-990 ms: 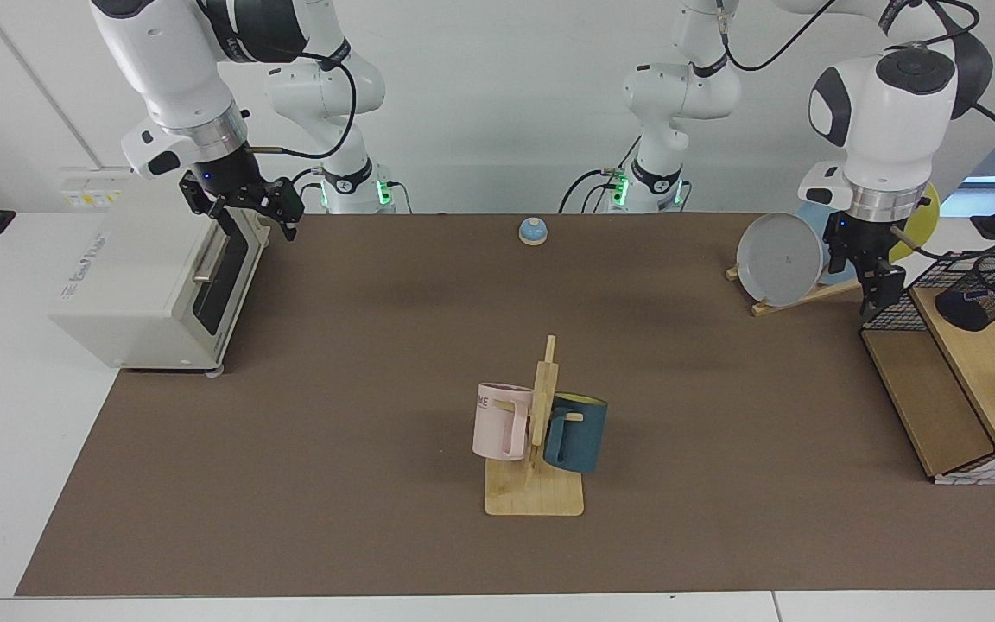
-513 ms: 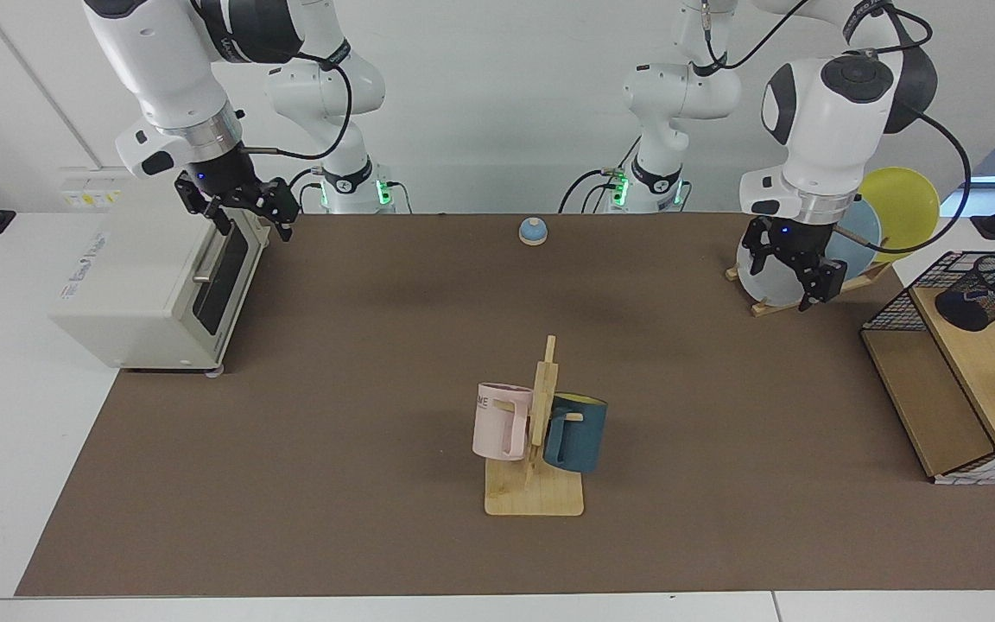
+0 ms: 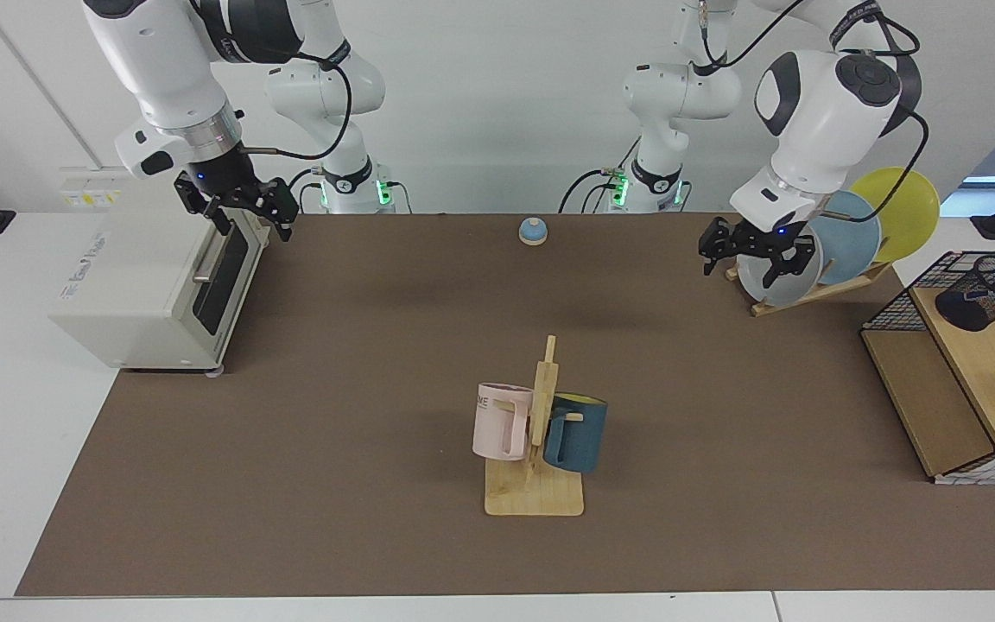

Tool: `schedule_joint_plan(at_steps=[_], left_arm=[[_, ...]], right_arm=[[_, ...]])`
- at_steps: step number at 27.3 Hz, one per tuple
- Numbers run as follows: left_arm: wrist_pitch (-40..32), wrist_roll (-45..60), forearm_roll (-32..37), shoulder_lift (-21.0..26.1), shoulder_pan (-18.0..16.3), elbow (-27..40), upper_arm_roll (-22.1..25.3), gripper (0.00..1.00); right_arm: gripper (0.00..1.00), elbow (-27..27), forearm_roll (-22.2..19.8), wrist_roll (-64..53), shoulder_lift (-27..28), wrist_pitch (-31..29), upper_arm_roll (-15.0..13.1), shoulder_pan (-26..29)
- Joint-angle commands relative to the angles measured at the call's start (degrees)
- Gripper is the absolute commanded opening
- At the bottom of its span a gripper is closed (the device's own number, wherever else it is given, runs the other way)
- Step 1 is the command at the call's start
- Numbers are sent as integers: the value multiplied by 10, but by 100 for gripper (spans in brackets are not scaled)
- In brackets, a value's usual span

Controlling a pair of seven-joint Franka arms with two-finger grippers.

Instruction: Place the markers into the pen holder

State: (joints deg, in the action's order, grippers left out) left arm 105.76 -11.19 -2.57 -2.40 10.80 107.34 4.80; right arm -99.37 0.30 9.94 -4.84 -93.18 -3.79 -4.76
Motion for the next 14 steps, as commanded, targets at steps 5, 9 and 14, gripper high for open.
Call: schedule_joint_plan(at_steps=[5, 9, 14], left_arm=[[-6, 70, 29, 1, -6, -26, 2, 100], [-21, 109, 34, -3, -6, -37, 2, 100], [-47, 113, 34, -17, -11, -56, 2, 100]], right_arm=[[100, -3, 1, -10, -4, -1, 5, 11], [100, -3, 1, -11, -4, -1, 5, 11], [100, -3, 1, -10, -4, -1, 5, 10]])
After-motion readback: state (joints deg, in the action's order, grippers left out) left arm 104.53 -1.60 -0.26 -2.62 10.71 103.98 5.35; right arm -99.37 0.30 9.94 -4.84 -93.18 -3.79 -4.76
